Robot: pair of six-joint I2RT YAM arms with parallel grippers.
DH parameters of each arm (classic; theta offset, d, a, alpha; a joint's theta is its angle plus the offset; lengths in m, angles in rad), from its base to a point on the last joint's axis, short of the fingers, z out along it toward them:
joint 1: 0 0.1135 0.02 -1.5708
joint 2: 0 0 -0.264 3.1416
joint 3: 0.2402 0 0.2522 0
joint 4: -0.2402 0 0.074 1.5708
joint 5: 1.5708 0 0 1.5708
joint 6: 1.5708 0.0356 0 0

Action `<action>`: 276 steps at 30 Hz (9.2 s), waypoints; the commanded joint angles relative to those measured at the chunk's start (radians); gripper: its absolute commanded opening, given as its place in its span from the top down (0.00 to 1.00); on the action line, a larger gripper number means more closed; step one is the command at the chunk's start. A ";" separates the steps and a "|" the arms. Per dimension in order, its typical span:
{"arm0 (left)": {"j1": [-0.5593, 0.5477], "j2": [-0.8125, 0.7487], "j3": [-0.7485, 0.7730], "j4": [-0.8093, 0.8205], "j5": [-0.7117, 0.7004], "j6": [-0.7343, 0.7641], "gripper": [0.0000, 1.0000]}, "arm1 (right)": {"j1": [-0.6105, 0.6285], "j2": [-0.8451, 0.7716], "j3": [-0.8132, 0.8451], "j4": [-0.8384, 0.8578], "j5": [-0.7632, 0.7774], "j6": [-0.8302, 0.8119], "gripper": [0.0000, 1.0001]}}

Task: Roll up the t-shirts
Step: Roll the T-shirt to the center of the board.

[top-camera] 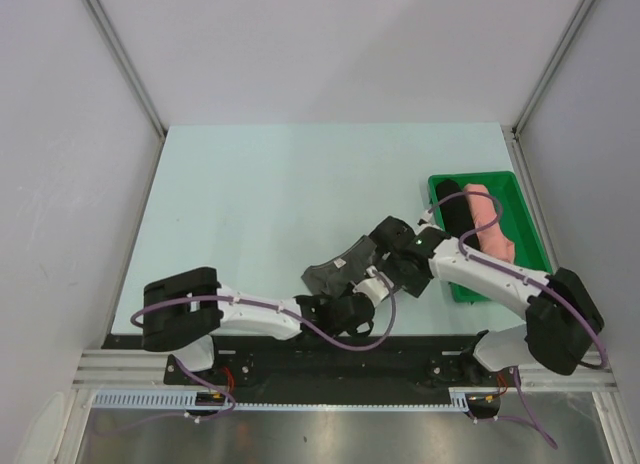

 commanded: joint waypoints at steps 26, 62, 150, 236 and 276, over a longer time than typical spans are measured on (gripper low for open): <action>0.503 0.008 -0.237 0.309 1.032 -0.578 0.84 | 0.270 -0.468 -0.307 0.265 0.289 -0.029 0.37; 0.539 -0.016 -0.181 0.181 0.997 -0.460 0.51 | -0.011 -0.059 -0.219 0.310 0.042 -0.043 0.55; 0.486 -0.067 -0.301 0.349 1.021 -0.579 0.68 | 0.259 -0.354 -0.195 0.161 0.319 -0.090 0.54; -0.004 0.030 0.153 -0.248 -0.082 -0.032 0.40 | 0.006 0.136 -0.179 0.521 0.011 -0.227 0.78; 0.012 -0.053 -0.111 -0.106 -0.036 -0.223 0.37 | -0.075 -0.043 -0.179 0.511 -0.044 -0.263 0.45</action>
